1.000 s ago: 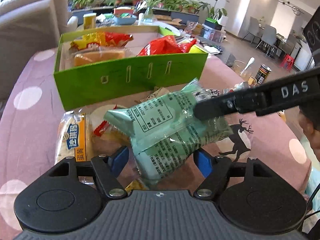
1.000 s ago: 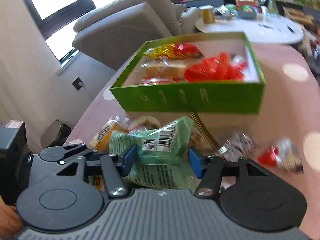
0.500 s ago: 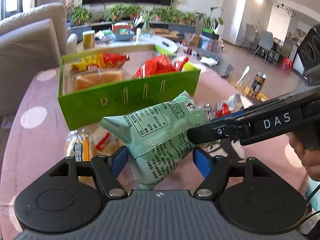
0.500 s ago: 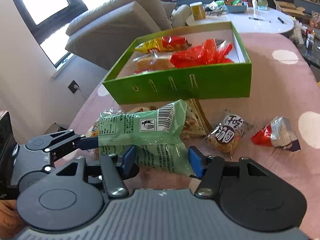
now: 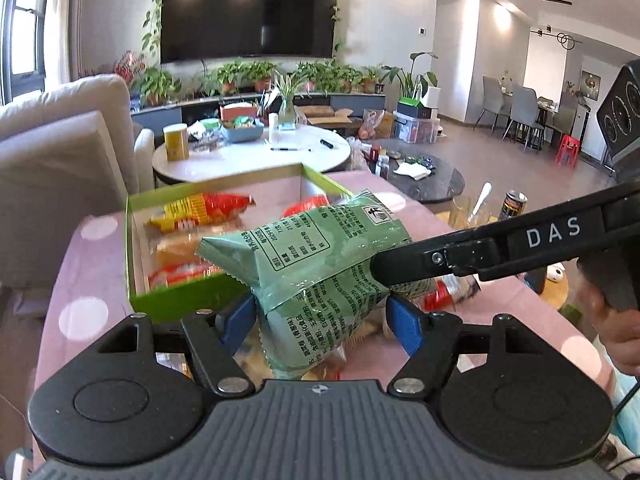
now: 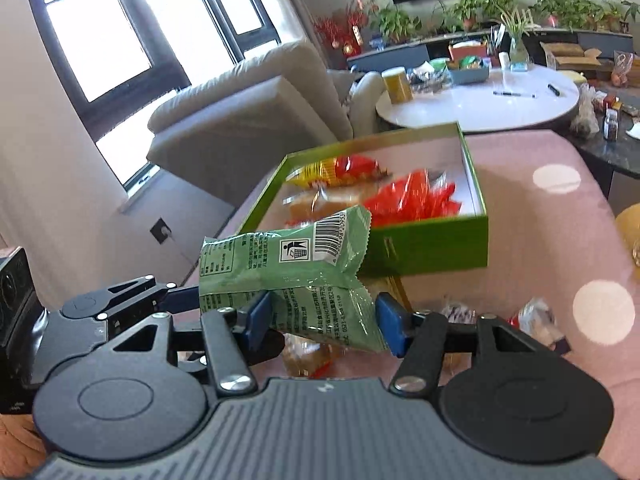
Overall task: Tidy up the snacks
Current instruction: 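Lift the pale green bag with the right gripper over the green box, then drop the pale green bag into the box and withdraw the right gripper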
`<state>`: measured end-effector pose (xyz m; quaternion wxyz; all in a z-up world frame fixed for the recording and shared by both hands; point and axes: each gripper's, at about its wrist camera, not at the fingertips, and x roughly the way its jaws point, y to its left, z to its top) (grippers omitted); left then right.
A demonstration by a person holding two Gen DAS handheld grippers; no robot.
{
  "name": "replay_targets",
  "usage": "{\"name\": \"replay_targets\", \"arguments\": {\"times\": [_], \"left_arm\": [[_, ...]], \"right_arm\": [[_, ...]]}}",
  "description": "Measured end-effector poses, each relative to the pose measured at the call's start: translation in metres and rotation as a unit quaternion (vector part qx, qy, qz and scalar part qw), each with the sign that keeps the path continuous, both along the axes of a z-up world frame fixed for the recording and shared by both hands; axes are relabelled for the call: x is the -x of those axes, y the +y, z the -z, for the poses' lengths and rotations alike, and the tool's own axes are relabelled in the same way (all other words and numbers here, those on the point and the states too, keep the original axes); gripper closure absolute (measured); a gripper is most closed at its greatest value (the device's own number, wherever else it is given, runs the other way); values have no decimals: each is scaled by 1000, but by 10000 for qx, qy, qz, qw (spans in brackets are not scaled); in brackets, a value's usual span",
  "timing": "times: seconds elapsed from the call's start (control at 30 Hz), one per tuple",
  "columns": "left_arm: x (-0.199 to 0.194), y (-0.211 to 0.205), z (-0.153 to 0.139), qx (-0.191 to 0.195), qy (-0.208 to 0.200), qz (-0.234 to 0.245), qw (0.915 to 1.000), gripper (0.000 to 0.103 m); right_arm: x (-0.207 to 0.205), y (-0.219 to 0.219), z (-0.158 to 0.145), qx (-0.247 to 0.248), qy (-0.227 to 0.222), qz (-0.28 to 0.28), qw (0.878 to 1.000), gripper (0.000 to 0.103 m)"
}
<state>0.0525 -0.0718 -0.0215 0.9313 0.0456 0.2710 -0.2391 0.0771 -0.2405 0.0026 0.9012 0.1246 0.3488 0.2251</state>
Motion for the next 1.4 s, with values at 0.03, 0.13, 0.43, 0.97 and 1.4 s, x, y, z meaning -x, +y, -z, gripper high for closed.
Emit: {"name": "replay_targets", "arguments": {"times": [0.03, 0.13, 0.43, 0.97, 1.4], "left_arm": [[-4, -1, -2, 3, -12, -1, 10000, 35], [-17, -7, -11, -3, -82, 22, 10000, 35], [-83, -27, -23, -76, -164, -38, 9998, 34], [-182, -48, 1, -299, 205, -92, 9993, 34], [-204, -49, 28, -543, 302, -129, 9980, 33]], "right_arm": [[-2, 0, -2, -5, -33, 23, 10000, 38], [-13, -3, -8, -40, -121, 89, 9999, 38], [-67, -20, -19, -271, -233, 293, 9989, 38], [-152, -37, 7, -487, 21, 594, 9970, 38], [-167, -41, 33, -565, 323, 833, 9944, 38]]}}
